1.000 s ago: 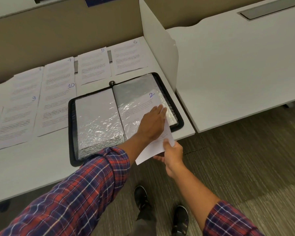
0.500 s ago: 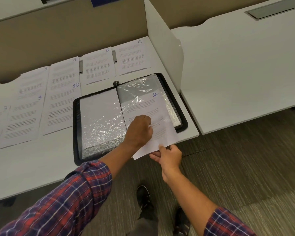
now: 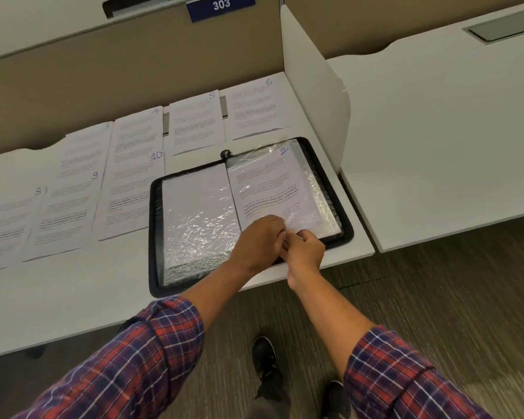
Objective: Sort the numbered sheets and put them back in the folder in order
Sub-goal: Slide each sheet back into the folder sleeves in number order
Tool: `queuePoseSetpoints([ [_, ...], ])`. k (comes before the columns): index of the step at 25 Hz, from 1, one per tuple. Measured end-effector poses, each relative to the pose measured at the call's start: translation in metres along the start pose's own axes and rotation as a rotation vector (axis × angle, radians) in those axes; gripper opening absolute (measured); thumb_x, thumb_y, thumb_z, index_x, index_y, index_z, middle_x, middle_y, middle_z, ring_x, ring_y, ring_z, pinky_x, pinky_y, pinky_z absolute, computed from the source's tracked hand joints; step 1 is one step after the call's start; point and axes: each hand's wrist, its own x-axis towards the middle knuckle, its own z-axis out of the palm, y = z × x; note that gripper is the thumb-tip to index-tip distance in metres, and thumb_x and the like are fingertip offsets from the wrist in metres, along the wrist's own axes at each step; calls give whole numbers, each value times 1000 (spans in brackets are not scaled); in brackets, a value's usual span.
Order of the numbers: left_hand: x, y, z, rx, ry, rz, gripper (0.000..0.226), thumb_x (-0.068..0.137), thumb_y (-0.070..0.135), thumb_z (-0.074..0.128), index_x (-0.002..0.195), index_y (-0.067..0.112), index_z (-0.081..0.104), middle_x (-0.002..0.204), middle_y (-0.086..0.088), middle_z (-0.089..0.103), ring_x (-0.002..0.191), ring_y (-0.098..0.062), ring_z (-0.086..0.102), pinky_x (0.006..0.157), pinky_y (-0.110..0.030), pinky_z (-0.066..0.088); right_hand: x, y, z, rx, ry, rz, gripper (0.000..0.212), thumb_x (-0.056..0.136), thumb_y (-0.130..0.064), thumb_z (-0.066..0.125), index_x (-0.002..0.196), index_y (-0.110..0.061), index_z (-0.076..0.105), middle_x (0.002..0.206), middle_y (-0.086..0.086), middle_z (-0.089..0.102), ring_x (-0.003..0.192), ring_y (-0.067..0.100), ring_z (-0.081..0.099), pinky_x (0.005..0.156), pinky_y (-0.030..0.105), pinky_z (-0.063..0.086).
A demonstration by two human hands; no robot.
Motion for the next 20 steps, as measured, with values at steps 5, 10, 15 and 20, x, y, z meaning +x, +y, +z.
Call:
queuePoseSetpoints([
  [5,-3,-6,-2,-69,3,55,19,104,18,56,108,13,74,108,-2,74,100,-16,67,90,-35,56,11,-7,10,-27,-43,-10,37,102,-9,63,66,-14,67,72,5,69,74,18,67,74,34,62],
  [10,-5,-10,-1,-119,7,75,16,102,17,60,106,11,74,110,-5,73,102,-17,67,94,-35,55,9,-15,8,14,-123,64,18,104,-7,57,99,-5,74,96,13,78,92,26,76,78,34,63],
  [15,-11,-7,4,-109,74,18,17,100,16,66,113,9,75,135,-7,68,125,-21,62,108,-22,38,-14,-14,-28,-202,171,-189,19,104,-27,55,96,-16,69,90,10,76,78,23,74,75,40,65],
  [20,-14,-3,6,-144,101,-40,19,101,18,66,115,8,75,137,-7,67,127,-21,60,109,-23,37,7,-33,-32,-278,176,-218,59,94,-67,59,130,-20,57,111,-1,65,100,17,65,85,42,59],
])
